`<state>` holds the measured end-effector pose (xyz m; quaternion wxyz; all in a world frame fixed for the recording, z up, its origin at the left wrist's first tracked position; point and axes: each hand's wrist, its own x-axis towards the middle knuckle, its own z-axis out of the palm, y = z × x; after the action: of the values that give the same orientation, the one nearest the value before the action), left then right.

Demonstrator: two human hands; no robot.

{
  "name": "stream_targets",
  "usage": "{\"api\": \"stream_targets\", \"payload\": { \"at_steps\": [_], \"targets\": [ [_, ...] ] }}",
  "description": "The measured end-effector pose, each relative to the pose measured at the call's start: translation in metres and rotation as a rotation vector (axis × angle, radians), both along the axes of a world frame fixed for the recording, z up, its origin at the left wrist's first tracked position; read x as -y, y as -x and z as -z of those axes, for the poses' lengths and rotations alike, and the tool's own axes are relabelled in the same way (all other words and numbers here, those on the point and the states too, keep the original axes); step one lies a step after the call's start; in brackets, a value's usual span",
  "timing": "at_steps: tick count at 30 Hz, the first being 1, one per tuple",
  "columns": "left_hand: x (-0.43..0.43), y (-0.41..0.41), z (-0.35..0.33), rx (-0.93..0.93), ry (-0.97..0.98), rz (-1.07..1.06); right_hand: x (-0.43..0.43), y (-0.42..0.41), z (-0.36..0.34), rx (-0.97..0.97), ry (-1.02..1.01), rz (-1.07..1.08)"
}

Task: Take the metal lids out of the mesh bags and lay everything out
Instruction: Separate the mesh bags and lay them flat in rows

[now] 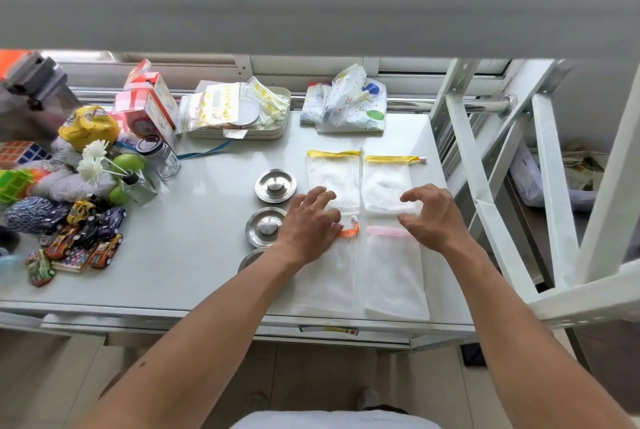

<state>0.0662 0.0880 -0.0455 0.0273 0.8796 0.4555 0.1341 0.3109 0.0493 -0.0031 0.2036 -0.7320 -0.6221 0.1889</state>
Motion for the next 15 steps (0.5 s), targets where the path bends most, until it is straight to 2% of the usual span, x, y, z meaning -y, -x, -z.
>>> {"api": "stream_targets", "payload": {
  "at_steps": [5,9,12,15],
  "targets": [
    [0.004,0.001,0.004,0.020,0.001,0.002,0.022,-0.006,0.005,0.085,0.170,-0.015],
    [0.006,-0.008,0.001,0.036,0.045,-0.033,0.029,0.009,0.011,0.066,0.083,-0.041],
    [0.009,-0.011,0.002,0.054,0.059,-0.042,0.026,0.034,0.012,0.075,0.006,-0.170],
    [0.010,-0.010,0.004,0.081,0.059,-0.057,0.019,0.054,0.013,0.168,0.059,-0.289]
  ]
}}
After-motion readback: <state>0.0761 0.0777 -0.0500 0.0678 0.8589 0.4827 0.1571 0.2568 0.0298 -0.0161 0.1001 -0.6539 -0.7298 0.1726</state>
